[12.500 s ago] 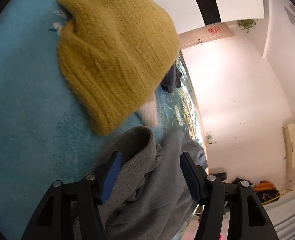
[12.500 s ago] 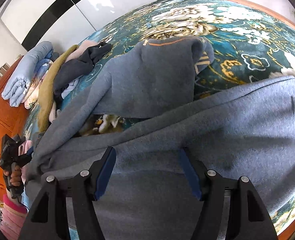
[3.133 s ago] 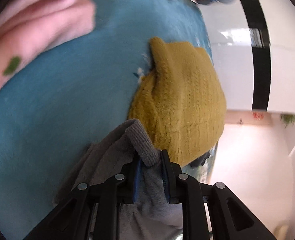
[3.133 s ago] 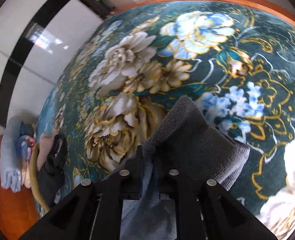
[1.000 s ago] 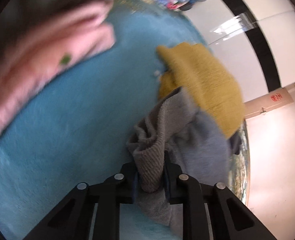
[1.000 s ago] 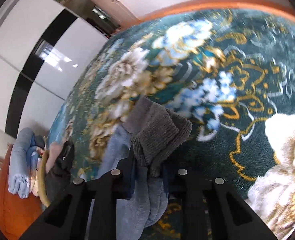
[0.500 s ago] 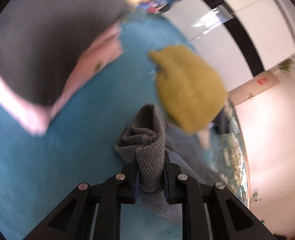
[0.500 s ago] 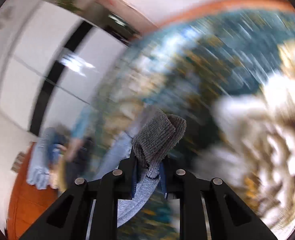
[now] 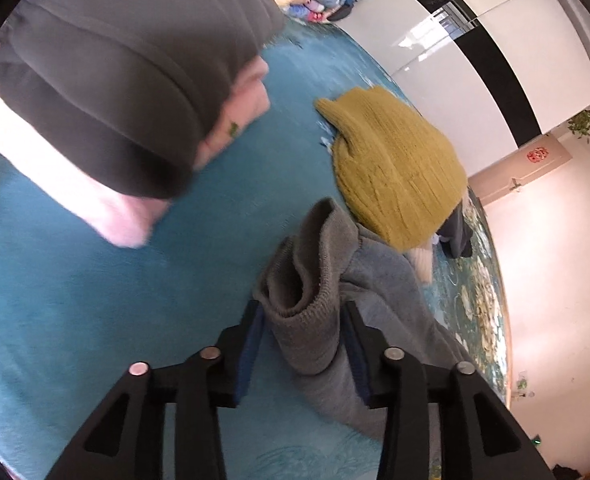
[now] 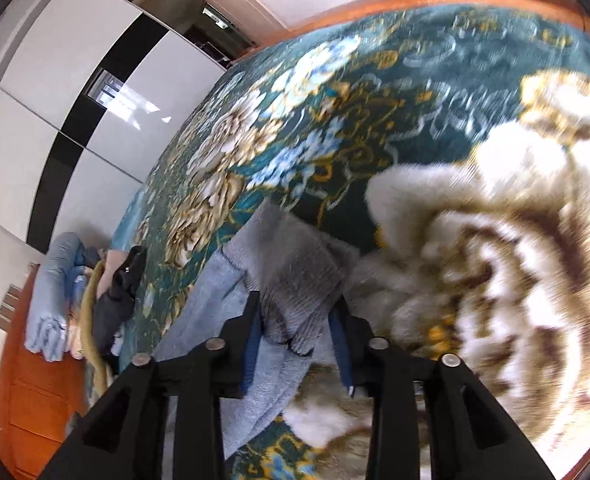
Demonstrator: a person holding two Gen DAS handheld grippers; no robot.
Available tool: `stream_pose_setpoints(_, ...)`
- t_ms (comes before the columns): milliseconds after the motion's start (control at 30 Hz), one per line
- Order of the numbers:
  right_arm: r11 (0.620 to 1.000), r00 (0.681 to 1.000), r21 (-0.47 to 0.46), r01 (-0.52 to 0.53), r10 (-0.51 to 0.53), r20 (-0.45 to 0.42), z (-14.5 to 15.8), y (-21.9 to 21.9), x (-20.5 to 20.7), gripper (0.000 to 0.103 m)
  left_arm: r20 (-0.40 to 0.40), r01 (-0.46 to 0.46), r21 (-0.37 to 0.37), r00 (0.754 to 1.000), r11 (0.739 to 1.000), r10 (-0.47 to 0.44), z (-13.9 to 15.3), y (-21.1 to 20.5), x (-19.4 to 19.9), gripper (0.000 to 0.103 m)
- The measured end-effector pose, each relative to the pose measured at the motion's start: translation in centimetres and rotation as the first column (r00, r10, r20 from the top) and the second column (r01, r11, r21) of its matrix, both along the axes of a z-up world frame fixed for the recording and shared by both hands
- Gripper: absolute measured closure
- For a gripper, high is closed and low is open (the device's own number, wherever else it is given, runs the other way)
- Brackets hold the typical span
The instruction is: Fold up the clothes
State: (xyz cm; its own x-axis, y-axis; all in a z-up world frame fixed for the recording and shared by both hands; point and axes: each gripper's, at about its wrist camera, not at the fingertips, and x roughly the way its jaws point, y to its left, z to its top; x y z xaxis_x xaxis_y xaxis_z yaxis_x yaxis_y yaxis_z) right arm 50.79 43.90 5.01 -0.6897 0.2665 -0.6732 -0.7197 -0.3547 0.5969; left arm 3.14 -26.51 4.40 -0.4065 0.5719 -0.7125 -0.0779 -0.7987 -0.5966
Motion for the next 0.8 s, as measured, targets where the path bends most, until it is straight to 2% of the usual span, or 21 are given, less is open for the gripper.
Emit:
stream_pose_setpoints(100,0.994,0.996,0.091,0.057,-0.063,0.062,2.0,-0.2,1.1,0.064,-0.043,-0.006,-0.033,0.999,0.999,0.005,1.8,-0.6,0.8,0.057)
stream_pose_setpoints(200,0.977,0.989,0.195,0.086,-0.108,0.105,4.7,-1.3,1.0,0.061,-0.107,0.037,-0.050,0.993,0.998,-0.043,4.3,1.0,1.4,0.054)
stream_pose_setpoints(233,0.977,0.992,0.206,0.047,-0.070,0.102,5.4,-2.0,-0.1,0.061,-0.109,0.068,-0.047,0.991,0.997,-0.073,4.7,2.3,1.2,0.048)
stream_pose_setpoints(333,0.970,0.987,0.218,-0.106,0.076,0.142,6.9,-4.7,-4.9,0.061,-0.053,0.188,0.015,0.981,0.982,-0.187,4.4,7.6,0.2,0.047)
stream_pose_setpoints(367,0.963,0.974,0.193,-0.187,0.155,0.167,6.8,-6.2,-7.6,0.061,-0.034,0.226,0.035,0.974,0.974,-0.225,4.1,9.5,-0.1,0.047)
stream_pose_setpoints(433,0.950,0.949,0.107,-0.294,0.277,0.154,5.9,-8.3,-11.5,0.061,0.026,0.265,0.050,0.963,0.963,-0.267,3.1,13.0,-1.2,0.047)
stream_pose_setpoints(467,0.938,0.932,0.047,-0.345,0.336,0.133,5.1,-9.6,-13.8,0.061,0.066,0.264,0.049,0.961,0.963,-0.267,2.4,14.5,-2.0,0.047)
stream_pose_setpoints(533,0.924,0.914,-0.021,-0.382,0.382,0.135,3.9,-11.3,-17.0,0.061,0.150,0.241,0.015,0.959,0.970,-0.240,0.9,17.0,-3.6,0.047)
stream_pose_setpoints(600,0.930,0.914,-0.055,-0.364,0.368,0.170,3.0,-11.9,-19.1,0.061,0.199,0.239,-0.028,0.953,0.971,-0.229,-0.1,18.7,-4.6,0.047)
stream_pose_setpoints(700,0.954,0.918,-0.139,-0.267,0.295,0.265,1.3,-11.2,-21.1,0.061,0.261,0.225,-0.094,0.946,0.970,-0.194,-1.7,20.3,-5.7,0.049)
stream_pose_setpoints(800,0.971,0.923,-0.183,-0.153,0.207,0.324,0.0,-10.2,-21.2,0.061,0.272,0.207,-0.130,0.948,0.970,-0.166,-2.2,20.7,-5.9,0.049)
